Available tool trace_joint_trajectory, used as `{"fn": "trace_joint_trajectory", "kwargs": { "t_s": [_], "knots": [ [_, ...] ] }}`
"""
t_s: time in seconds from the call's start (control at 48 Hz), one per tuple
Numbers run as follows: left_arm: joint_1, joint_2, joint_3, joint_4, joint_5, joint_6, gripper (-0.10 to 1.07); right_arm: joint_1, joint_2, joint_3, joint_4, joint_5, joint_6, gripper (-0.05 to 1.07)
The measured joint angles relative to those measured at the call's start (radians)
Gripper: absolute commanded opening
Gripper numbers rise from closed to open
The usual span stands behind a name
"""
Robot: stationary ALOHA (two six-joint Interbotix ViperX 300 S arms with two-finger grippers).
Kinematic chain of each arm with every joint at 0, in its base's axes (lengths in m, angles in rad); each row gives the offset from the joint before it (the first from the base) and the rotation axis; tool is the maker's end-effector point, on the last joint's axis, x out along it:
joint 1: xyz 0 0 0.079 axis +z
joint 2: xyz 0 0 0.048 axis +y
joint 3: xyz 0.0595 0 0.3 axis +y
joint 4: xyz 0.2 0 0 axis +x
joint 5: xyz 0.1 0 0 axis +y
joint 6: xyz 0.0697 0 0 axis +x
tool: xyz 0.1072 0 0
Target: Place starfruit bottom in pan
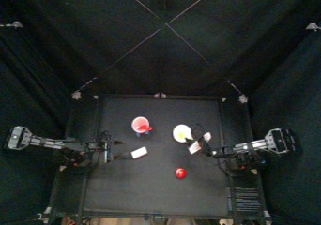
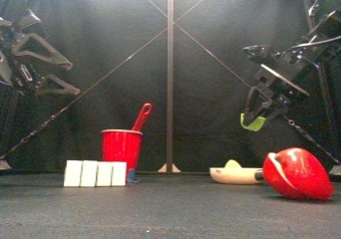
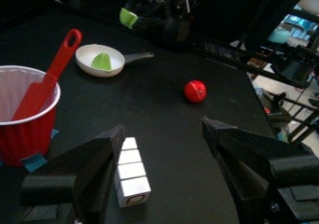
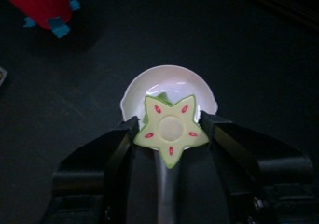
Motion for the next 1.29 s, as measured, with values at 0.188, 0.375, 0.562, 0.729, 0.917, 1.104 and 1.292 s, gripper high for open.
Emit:
{"fn": "trace_joint_trajectory", "kwargs": {
  "t_s": [0.188,0.375,0.562,0.729,0.917,1.104,1.292],
  "knots": [
    [0.000,0.000,0.002,-0.003,0.000,-0.002,0.99,-0.041,0.011,0.014,-0.012,-0.077,0.015,0.70],
    [0.000,0.000,0.002,-0.005,0.000,0.000,0.99,-0.083,0.052,0.014,-0.008,-0.084,0.017,0.70],
    [0.000,0.000,0.003,-0.005,0.000,-0.002,0.99,-0.109,0.114,0.002,-0.008,-0.086,0.017,0.71],
    [0.000,0.000,0.003,-0.005,0.000,0.000,0.99,-0.123,0.161,-0.025,-0.008,-0.086,0.017,0.72],
    [0.000,0.000,0.003,-0.005,0.000,0.000,0.99,-0.126,0.193,-0.040,-0.012,-0.086,0.017,0.88],
    [0.000,0.000,0.003,-0.005,0.000,0.000,0.99,-0.127,0.206,-0.043,-0.011,-0.086,0.015,1.00],
    [0.000,0.000,0.003,-0.005,0.000,0.000,0.99,-0.124,0.207,-0.049,-0.012,-0.086,0.003,1.00]
  ]
}}
